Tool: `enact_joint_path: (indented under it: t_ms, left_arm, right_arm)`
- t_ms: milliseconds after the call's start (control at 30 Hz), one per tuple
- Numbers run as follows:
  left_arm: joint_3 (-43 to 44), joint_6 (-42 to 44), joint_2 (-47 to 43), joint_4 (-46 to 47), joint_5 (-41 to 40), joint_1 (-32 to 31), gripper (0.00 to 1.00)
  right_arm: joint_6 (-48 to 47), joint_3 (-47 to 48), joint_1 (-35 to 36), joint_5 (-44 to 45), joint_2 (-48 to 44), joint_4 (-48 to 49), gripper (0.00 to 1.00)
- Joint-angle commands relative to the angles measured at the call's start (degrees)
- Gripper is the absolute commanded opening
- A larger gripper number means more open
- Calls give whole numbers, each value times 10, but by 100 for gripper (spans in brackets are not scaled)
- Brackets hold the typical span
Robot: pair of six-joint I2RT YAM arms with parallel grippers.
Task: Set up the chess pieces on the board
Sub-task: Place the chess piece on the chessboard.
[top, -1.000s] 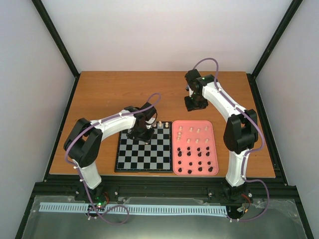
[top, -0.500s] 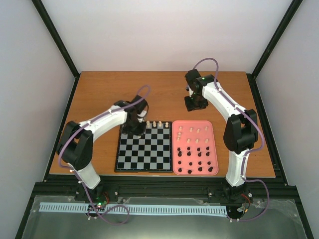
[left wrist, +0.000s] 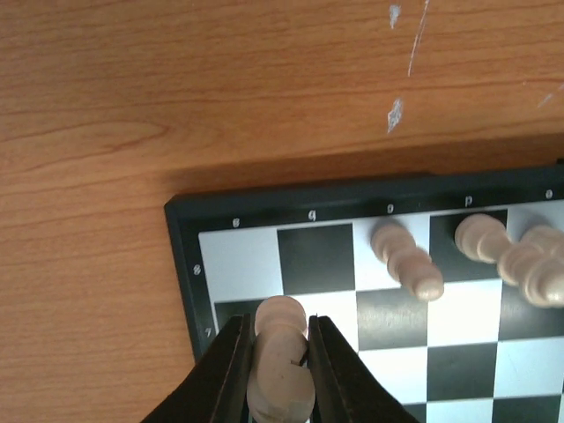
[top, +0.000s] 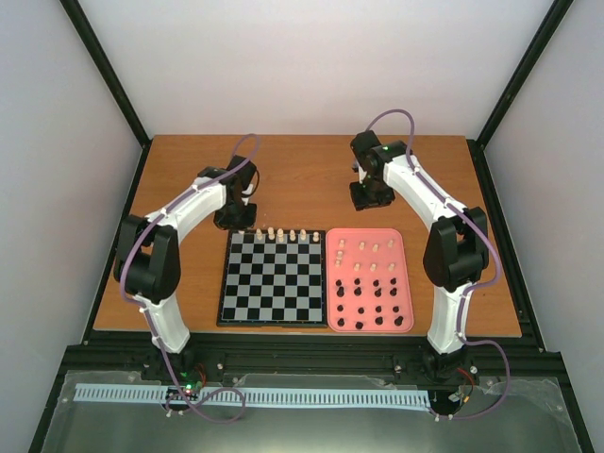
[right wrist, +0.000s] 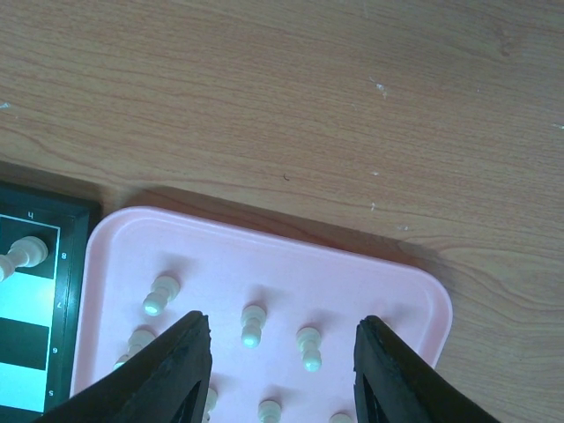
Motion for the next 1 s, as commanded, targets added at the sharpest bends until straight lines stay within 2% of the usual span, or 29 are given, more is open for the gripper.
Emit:
enact_joint_path:
  t_ms: [0,967]
  left_arm:
    - [42,10,32,0,0,2,11]
    - [50,4,99,20,29,2,12]
  right_arm:
    - [-5,20,-6,1,8,-8,46]
    - [-7,24,-15,-14,27,-9,46]
